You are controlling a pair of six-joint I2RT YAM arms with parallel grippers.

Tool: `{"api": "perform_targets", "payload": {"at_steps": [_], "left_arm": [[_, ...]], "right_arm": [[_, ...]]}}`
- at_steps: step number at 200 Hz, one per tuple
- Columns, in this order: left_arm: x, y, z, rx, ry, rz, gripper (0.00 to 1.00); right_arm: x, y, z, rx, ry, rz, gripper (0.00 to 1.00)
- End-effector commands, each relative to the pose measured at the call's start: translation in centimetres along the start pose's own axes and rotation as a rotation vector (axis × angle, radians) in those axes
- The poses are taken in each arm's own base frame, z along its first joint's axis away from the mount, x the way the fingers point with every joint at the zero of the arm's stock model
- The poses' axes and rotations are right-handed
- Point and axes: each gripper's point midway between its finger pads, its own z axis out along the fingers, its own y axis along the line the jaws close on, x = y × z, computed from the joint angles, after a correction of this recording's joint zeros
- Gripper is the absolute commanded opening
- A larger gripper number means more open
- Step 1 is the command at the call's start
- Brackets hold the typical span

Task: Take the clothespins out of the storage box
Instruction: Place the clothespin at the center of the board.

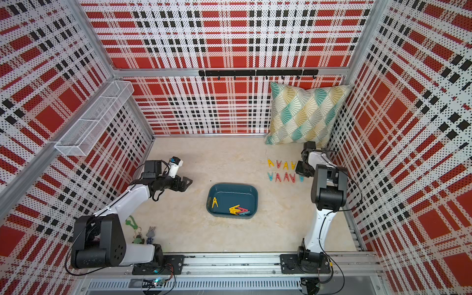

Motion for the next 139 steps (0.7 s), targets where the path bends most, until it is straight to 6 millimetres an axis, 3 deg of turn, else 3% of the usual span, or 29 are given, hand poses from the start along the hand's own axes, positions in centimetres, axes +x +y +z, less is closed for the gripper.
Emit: {"api": "perform_targets", "payload": {"at_steps": [1,32,62,99,116,139], "left_arm": [[-0.2,0.0,-0.4,0.001,-0.019,0.004,0.91],[-0.3,0.0,-0.5,0.001,-0.023,0.005,0.92],[-0.4,0.0,-0.5,0.0,-0.024,0.006,0.92],[-0.4,0.5,-0.6,-0.03,-0.019,0.002,0.91],[-0.9,1.1,-1.0,-0.065,-0.038,0.001,0.91],[-1.2,1.5,-1.3,-0.093,-0.053,-0.003,0.92]], "right_arm": [[0.3,-0.5,0.5,0.018,0.021,-0.004,0.12],[0.3,-0.6,0.0,0.023,0.015,-0.002,0.22],[-0.5,-0.5,-2.1,0.006,-0.023,0.009,0.29],[-1.4,0.7,-7.2,-0.079,-0.121,0.026,0.34],[-0.9,2.4,-10.2,-0.163,-0.172,0.012,0.36],[1.4,6.1,-14.2,-0.259,-0.229,-0.067,0.38]]}}
